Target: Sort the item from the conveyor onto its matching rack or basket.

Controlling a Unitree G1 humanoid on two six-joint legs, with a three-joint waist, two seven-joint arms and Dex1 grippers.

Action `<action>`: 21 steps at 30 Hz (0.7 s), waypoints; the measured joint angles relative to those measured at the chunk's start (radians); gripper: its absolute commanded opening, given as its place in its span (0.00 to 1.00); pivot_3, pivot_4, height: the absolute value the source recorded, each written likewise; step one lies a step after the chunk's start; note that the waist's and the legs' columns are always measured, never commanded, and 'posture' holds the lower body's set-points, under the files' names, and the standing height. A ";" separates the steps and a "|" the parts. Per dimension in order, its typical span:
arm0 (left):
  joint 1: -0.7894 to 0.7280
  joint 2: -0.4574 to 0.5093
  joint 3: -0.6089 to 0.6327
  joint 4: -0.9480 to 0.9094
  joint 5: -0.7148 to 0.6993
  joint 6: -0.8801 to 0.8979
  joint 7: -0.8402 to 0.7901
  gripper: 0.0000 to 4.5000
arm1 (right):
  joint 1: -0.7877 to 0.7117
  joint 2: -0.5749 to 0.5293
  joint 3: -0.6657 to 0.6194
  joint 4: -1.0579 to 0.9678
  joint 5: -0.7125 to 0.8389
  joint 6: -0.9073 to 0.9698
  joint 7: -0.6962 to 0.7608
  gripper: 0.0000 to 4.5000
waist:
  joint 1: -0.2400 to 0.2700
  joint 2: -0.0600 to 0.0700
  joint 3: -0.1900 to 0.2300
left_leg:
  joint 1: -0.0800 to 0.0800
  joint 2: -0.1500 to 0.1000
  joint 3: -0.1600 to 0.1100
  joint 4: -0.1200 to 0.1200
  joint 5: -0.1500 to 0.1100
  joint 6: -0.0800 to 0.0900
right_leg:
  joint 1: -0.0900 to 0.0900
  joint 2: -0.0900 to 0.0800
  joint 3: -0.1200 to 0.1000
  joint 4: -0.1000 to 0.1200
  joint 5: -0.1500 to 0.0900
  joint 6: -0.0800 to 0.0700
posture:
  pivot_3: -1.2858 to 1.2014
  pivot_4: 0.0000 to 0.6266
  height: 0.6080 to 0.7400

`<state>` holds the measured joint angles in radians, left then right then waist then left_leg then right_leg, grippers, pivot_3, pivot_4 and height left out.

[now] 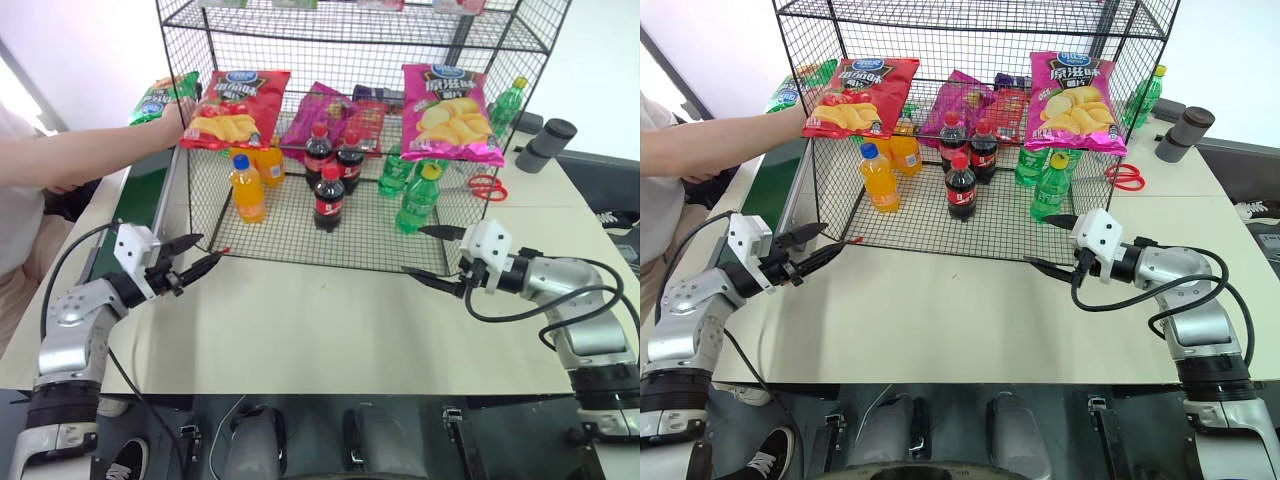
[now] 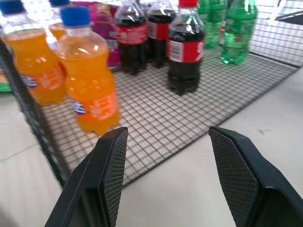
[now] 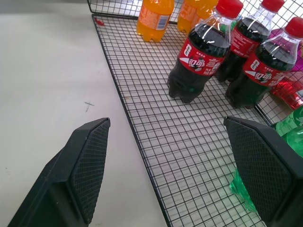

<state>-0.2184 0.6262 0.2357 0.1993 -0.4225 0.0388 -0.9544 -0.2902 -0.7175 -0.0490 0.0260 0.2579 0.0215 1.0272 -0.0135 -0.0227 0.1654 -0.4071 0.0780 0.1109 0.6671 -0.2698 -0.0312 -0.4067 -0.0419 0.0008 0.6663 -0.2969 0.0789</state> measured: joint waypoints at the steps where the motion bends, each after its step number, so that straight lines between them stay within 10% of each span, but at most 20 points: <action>1: -0.002 0.000 0.004 0.000 0.000 0.000 0.007 0.64 | -0.004 0.002 0.003 -0.001 0.000 0.002 0.000 0.89 | 0.000 0.000 0.000 | 0.000 0.000 0.000 0.000 0.000 0.000 | 0.000 0.000 0.000 0.000 0.000 0.000 | 0.52 0.24 1.00; 21: 0.042 0.029 0.023 -0.047 -0.002 0.014 0.001 0.64 | 0.038 0.013 0.033 -0.058 0.057 0.120 0.006 0.89 | 0.001 0.000 0.000 | 0.000 0.000 0.000 0.000 0.000 0.000 | 0.000 0.000 0.000 0.000 0.000 0.000 | 0.52 0.24 1.00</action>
<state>-0.1765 0.6548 0.2587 0.1525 -0.4249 0.0524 -0.9530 -0.2523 -0.7041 -0.0158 -0.0319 0.3148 0.1417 1.0332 -0.0124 -0.0227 0.1654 -0.4072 0.0780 0.1110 0.6671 -0.2698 -0.0312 -0.4068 -0.0422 0.0008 0.6663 -0.2969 0.0789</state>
